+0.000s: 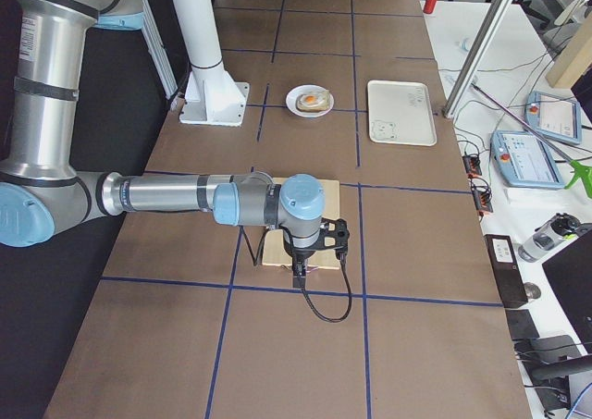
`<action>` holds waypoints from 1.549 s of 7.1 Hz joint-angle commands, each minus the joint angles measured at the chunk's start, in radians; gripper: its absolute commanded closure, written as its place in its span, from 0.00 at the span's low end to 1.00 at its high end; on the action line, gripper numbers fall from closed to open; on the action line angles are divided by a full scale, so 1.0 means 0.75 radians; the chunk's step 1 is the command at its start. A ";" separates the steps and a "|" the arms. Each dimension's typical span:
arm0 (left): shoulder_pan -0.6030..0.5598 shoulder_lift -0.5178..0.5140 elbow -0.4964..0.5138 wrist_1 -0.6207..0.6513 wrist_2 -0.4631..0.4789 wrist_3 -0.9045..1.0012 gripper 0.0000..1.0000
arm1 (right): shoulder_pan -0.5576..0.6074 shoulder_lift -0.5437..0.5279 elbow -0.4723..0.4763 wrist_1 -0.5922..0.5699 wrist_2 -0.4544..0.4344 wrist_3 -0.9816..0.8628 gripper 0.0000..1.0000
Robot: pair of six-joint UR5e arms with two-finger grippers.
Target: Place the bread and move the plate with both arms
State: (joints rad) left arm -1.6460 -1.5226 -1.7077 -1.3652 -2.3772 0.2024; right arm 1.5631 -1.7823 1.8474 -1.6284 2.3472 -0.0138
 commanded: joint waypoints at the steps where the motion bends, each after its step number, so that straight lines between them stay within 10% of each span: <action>1: 0.006 0.015 -0.026 -0.002 0.056 -0.002 0.00 | 0.000 -0.002 -0.005 0.001 0.008 0.000 0.00; 11: 0.004 0.032 -0.075 -0.127 0.069 -0.084 0.00 | -0.002 0.000 -0.003 0.009 0.006 -0.008 0.00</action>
State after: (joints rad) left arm -1.6418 -1.5051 -1.7574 -1.4502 -2.3313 0.1380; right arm 1.5625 -1.7826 1.8444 -1.6216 2.3512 -0.0206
